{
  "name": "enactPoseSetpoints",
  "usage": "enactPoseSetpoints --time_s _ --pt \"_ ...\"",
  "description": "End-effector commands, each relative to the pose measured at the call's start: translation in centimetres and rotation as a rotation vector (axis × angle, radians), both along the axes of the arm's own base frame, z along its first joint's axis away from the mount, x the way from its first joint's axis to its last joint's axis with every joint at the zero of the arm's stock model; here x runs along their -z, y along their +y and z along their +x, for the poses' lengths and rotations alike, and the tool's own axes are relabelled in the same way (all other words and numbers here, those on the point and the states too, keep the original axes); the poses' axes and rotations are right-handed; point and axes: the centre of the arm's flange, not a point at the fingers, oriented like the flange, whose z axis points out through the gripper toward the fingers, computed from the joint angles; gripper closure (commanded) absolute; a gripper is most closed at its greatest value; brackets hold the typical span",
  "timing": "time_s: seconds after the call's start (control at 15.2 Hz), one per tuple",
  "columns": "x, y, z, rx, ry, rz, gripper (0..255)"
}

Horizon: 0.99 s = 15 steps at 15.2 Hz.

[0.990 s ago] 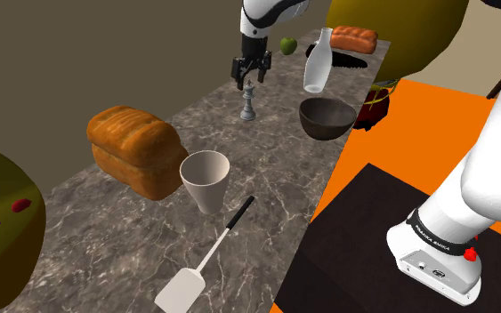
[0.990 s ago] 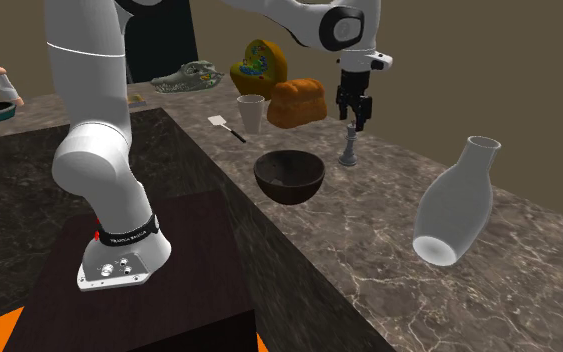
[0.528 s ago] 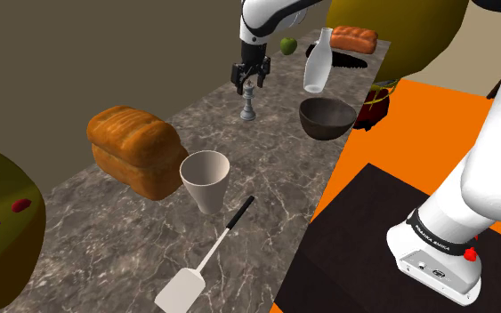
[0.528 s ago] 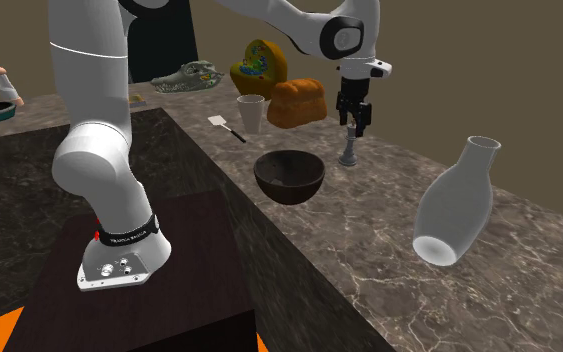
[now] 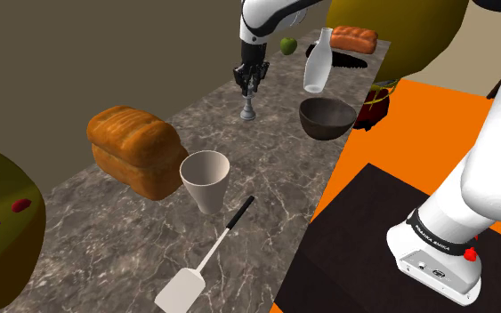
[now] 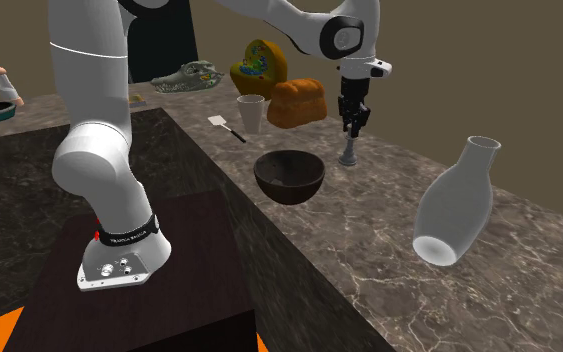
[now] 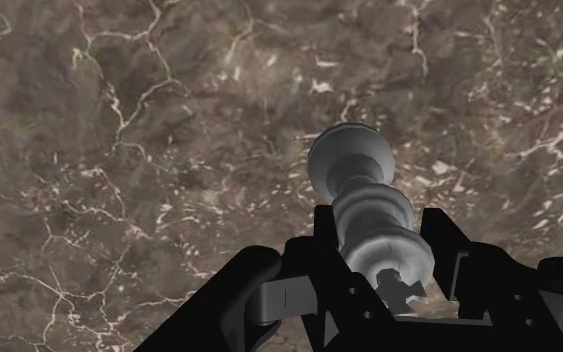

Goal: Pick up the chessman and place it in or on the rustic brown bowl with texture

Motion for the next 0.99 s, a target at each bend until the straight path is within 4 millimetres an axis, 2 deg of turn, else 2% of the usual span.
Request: enactPoseSetpoints --time_s 0.0,0.26,0.92 --pt "0.1 0.0 0.0 0.000 0.002 0.000 255" --pt "0.1 0.0 0.0 0.000 0.002 0.000 255" --pt "-5.2 0.0 0.0 0.000 0.002 0.000 255"
